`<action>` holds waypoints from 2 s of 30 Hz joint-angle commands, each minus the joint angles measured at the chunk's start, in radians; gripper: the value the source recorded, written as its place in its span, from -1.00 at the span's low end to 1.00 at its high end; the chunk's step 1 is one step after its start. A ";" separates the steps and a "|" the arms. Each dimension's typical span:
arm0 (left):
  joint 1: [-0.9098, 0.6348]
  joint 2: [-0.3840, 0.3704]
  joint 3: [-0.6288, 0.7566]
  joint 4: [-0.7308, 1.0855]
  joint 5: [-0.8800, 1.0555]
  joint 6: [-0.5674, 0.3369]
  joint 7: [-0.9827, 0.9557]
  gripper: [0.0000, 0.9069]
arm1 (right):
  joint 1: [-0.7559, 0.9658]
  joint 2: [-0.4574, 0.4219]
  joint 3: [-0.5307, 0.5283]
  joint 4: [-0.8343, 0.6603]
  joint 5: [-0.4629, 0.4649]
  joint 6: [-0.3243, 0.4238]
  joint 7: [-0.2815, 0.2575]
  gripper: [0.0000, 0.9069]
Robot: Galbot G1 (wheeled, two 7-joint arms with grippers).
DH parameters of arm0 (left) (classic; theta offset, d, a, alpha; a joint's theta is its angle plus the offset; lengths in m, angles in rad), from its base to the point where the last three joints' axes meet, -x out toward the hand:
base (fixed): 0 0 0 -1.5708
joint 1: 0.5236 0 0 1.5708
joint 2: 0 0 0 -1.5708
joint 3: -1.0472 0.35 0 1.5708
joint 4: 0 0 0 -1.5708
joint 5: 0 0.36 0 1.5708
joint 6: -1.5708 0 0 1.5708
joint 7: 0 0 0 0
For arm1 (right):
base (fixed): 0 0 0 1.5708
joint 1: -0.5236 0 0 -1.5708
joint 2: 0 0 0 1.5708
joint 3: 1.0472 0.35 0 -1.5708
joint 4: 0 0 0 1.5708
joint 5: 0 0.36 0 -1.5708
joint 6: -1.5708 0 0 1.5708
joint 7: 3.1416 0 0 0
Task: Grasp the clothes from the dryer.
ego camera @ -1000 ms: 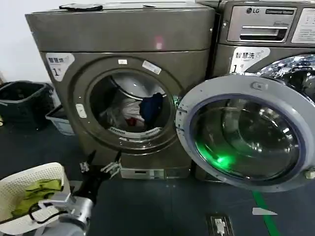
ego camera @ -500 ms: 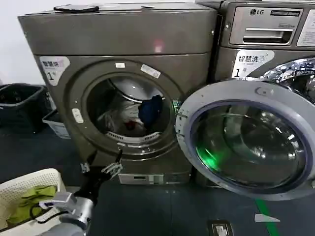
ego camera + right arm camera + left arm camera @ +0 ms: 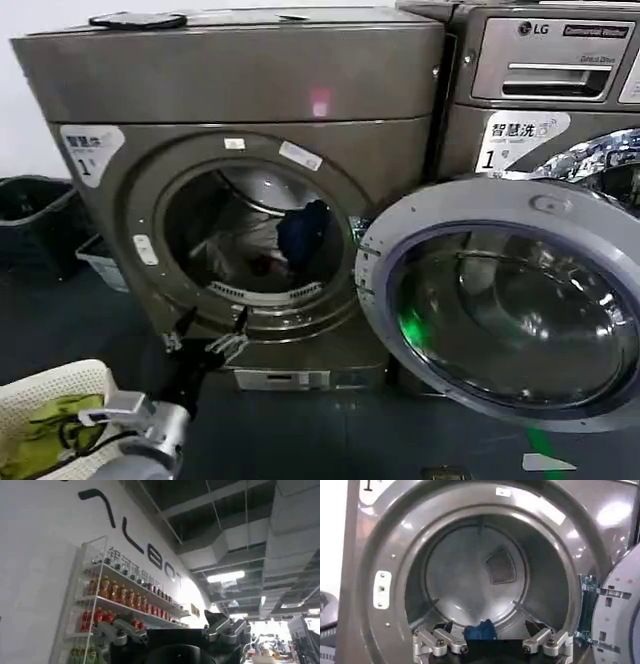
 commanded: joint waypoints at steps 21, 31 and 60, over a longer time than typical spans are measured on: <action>0.008 0.005 0.003 -0.007 0.003 0.000 -0.001 1.00 | 0.000 0.008 -0.005 0.017 0.000 -0.007 -0.002 1.00; 0.007 0.003 0.001 -0.010 0.000 -0.003 0.000 1.00 | -0.005 0.009 0.003 0.021 -0.001 0.007 -0.003 1.00; -0.196 0.003 0.026 0.194 0.002 -0.034 0.007 1.00 | -0.017 0.010 0.020 0.024 -0.069 -0.013 -0.039 1.00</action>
